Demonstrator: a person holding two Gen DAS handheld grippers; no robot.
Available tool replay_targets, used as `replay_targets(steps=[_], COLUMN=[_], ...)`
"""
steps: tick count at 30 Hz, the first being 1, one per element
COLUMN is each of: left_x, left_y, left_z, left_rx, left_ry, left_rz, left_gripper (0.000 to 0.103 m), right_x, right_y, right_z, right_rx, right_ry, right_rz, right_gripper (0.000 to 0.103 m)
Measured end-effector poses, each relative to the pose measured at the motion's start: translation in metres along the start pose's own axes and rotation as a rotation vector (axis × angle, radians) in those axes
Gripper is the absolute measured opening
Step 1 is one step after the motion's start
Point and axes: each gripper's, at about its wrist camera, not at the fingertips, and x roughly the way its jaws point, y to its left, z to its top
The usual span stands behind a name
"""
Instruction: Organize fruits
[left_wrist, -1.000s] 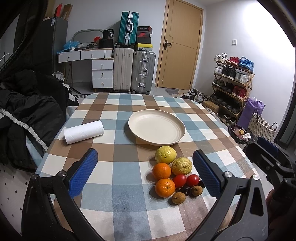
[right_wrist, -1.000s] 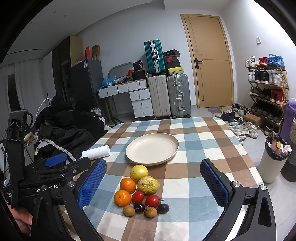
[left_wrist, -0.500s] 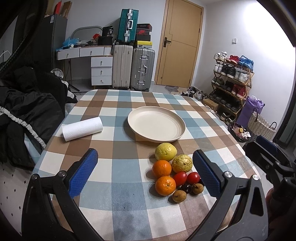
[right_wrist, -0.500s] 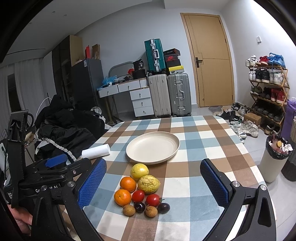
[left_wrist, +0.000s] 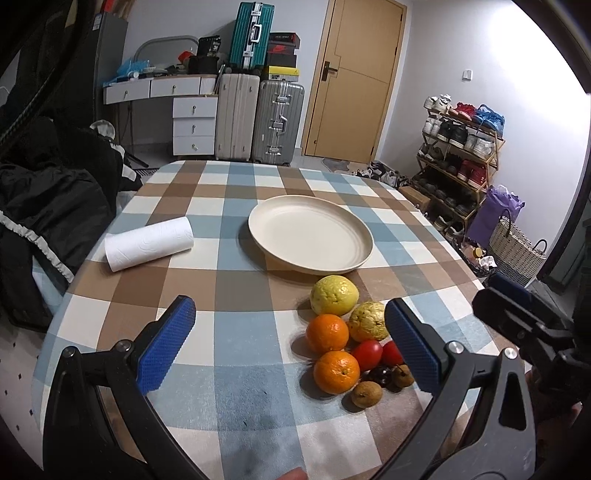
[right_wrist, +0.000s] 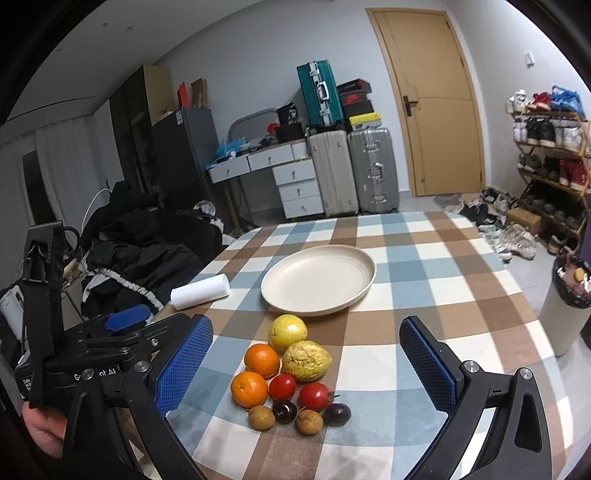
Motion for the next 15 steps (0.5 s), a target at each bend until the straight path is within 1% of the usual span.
replay_targets(steps=[1, 2, 4, 6, 8, 15], left_x=[0.004, 0.008, 0.015, 0.02, 0.027, 0.049], left_y=[0.002, 0.004, 0.01, 0.019, 0.025, 0.038], left_z=[0.0, 0.0, 0.008, 0.015, 0.019, 0.027], left_rx=[-0.004, -0.009, -0.023, -0.042, -0.053, -0.07], left_ry=[0.005, 0.011, 0.025, 0.037, 0.048, 0.065], left_rz=[0.001, 0.001, -0.003, -0.006, -0.006, 0.013], left_gripper=[0.102, 0.102, 0.102, 0.102, 0.102, 0.102], right_x=[0.006, 0.011, 0.023, 0.037, 0.052, 0.099], right_y=[-0.002, -0.003, -0.008, -0.012, -0.018, -0.034], right_z=[0.0, 0.0, -0.001, -0.002, -0.003, -0.008], right_rx=[0.002, -0.013, -0.008, 0.013, 0.009, 0.109], right_ry=[0.016, 0.006, 0.026, 0.055, 0.092, 0.204], right_rz=[0.013, 0.017, 0.035, 0.069, 0.075, 0.171], right_gripper=[0.103, 0.103, 0.103, 0.103, 0.103, 0.103])
